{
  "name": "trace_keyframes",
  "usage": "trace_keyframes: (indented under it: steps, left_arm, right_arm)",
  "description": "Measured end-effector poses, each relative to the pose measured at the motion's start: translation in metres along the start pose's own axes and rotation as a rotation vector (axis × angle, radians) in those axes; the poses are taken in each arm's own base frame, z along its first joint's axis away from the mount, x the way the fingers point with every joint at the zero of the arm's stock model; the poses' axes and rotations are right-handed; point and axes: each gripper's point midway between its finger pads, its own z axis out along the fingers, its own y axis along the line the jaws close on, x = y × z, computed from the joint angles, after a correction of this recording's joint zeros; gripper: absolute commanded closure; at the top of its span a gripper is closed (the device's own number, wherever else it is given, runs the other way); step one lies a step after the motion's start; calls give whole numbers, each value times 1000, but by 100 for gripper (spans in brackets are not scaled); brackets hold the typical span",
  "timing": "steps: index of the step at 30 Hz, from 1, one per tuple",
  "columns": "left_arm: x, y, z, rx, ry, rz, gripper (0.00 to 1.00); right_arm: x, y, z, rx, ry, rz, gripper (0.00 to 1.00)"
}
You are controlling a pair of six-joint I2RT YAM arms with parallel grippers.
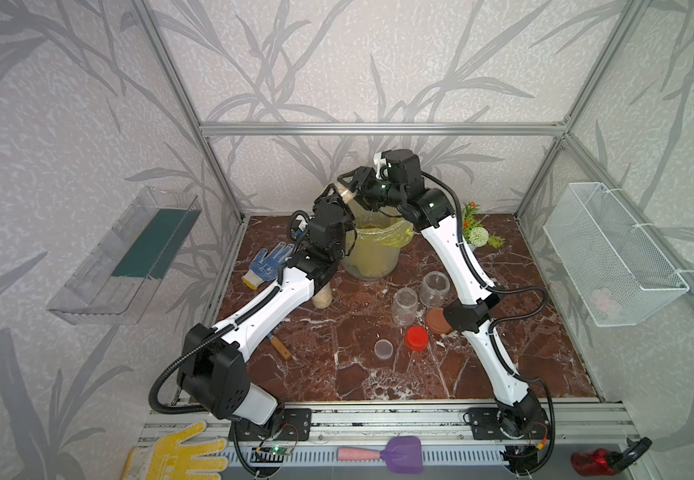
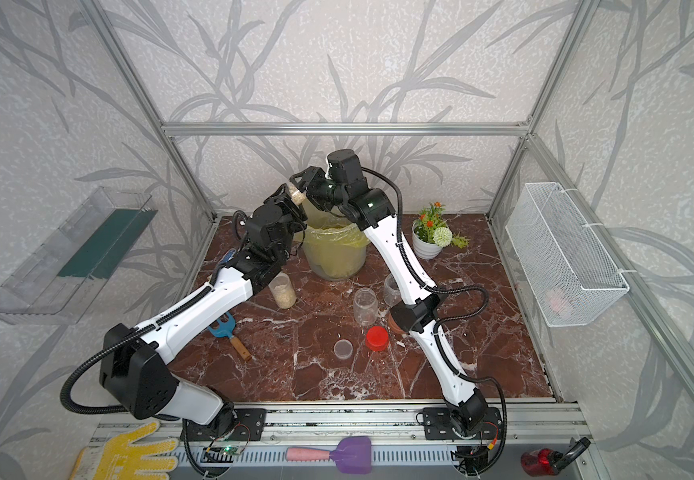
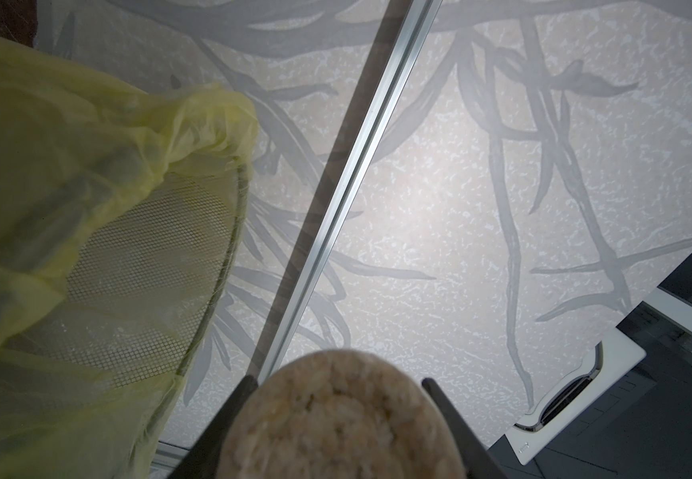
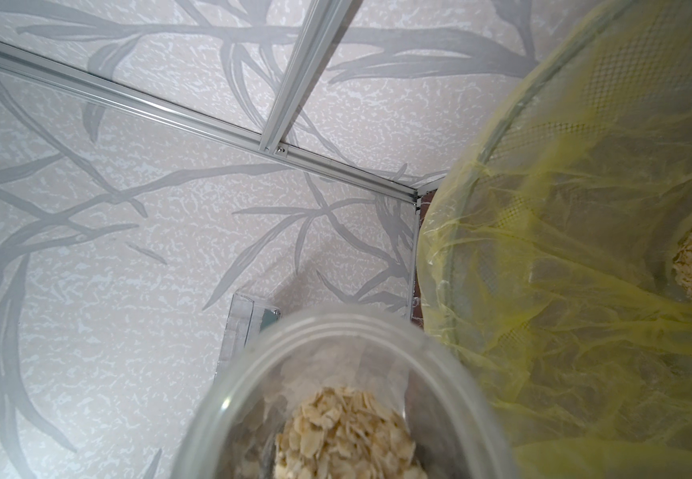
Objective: Empty expired oatmeal from jars
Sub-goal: Pour the expired oatmeal into the trash bin.
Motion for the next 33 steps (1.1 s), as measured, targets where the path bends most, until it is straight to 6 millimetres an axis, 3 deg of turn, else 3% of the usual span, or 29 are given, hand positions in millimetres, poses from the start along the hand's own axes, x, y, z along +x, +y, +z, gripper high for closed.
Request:
trace_keyframes:
  steps: [4,10,14,18,21,24,29,33]
  left_arm:
    - [0,2,8,-14,3,56,100]
    - [-12,24,18,-77,-21,163,100]
    - [-13,32,21,-130,-2,236,100]
    - [-12,6,28,-144,28,320,100]
    - [-10,-21,33,-140,63,387,100]
    - [-13,-30,37,-164,101,463,100]
    - [-11,1,51,-269,185,615,100]
    - [-10,48,66,-391,266,745,100]
  right_arm:
    - [3,-13,-1,51,16,-30,4]
    - [10,-38,-6,161,44,-78,1]
    - [7,-47,-21,229,39,-115,1]
    - [0,-48,-54,296,34,-162,1]
    - [-11,-40,-88,337,3,-215,1]
    - [-24,-28,-128,372,-43,-271,1]
    - [-34,-25,-179,433,-93,-345,1]
    - [-31,-46,-206,497,-113,-395,1]
